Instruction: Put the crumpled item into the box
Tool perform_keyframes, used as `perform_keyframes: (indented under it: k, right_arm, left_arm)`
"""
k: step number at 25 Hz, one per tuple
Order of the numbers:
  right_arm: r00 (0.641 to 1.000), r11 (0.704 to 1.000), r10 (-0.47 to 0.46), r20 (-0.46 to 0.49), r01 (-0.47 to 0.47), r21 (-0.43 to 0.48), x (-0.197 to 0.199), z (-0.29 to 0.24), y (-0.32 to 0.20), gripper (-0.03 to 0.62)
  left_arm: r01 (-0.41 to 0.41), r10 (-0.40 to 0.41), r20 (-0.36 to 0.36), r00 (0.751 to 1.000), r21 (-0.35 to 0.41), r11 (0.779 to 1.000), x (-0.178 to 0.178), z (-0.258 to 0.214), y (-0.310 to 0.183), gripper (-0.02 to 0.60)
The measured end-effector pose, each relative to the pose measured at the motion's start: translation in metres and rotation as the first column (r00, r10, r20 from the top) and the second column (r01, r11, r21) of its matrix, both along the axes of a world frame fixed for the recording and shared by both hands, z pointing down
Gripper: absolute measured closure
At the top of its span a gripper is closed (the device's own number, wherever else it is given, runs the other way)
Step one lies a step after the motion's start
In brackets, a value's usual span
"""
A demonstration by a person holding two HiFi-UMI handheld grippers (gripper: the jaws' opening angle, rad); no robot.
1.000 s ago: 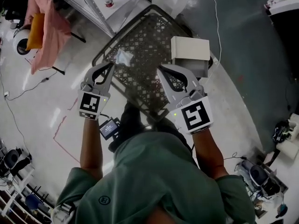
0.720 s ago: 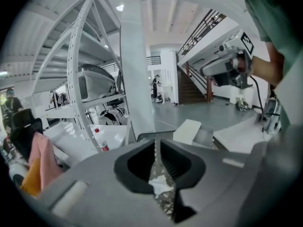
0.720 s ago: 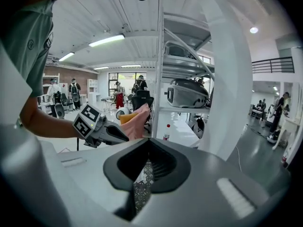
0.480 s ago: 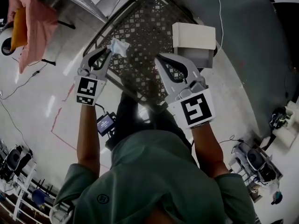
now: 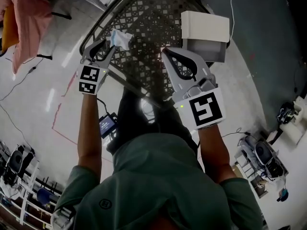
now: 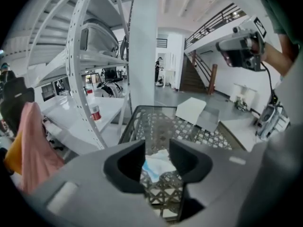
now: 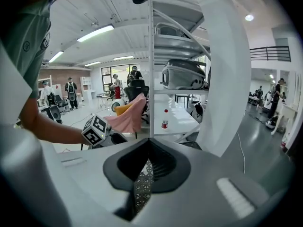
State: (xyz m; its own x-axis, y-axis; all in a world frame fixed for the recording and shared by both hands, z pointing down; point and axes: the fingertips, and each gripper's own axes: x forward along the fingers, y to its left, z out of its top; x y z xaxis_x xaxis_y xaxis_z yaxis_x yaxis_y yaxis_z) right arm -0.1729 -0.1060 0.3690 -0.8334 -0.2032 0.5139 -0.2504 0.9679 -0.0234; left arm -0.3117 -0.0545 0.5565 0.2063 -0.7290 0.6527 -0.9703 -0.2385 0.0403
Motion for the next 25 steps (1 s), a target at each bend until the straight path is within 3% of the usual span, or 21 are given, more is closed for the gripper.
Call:
perform_keyframes:
  k: [6,16,25]
  right_arm:
    - [0.999,0.999,0.019,-0.027,-0.020,-0.028,-0.001,0.023,0.002,0.588]
    - [0.996,0.995,0.051,-0.067,-0.057,-0.087,-0.005,0.083,-0.008,0.588]
    - [0.994,0.991,0.063,-0.085,-0.072,-0.112,0.002,0.099,-0.010,0.588]
  left_arm:
    - [0.003,-0.006,-0.032,0.999,-0.075,0.997,-0.006,0.048,0.002,0.379]
    - [-0.001,-0.012,-0.071,0.997,-0.177,0.984,-0.013,0.144,-0.012,0.364]
    - [0.028,-0.043,-0.072,0.996,-0.208,0.978,-0.013,0.168,-0.012,0.429]
